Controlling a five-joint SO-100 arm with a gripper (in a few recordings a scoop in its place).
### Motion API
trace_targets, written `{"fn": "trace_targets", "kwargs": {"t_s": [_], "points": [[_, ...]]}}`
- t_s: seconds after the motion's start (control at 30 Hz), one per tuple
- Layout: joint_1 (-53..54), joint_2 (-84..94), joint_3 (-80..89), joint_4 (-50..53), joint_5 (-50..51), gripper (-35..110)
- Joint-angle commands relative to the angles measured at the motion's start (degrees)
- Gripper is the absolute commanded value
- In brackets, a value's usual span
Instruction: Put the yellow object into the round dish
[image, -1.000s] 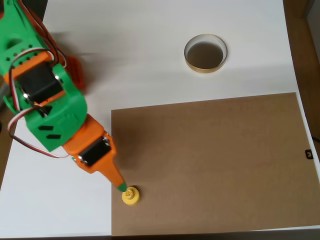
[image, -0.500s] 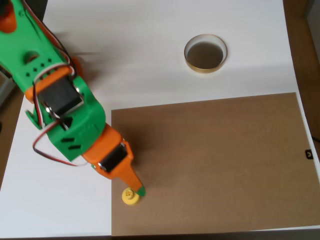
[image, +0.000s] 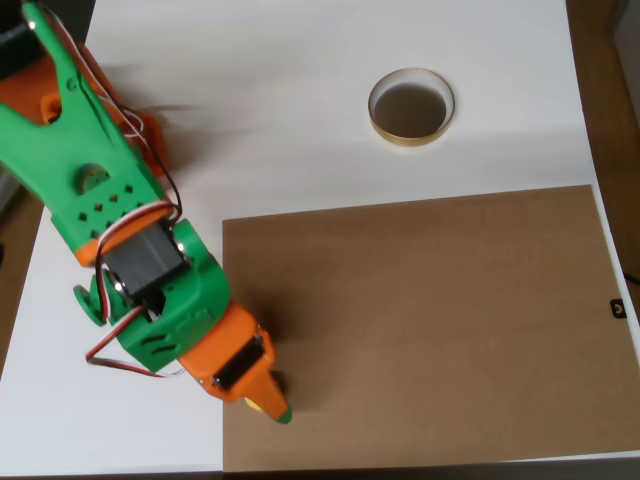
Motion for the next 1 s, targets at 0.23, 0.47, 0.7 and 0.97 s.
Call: {"fn": "trace_targets", "kwargs": {"t_s": [0.23,0.47,0.7,0.97], "points": [[0.1,-6.6,-7.9,1.4,-0.7,24],[-0.4,-8.0,-8.9,1.2,-0.2,20],[-0.4,-8.7,-9.5,1.2,-0.2,13],[-0.1,-9.7,-9.7,1.1,-0.8,3]]}}
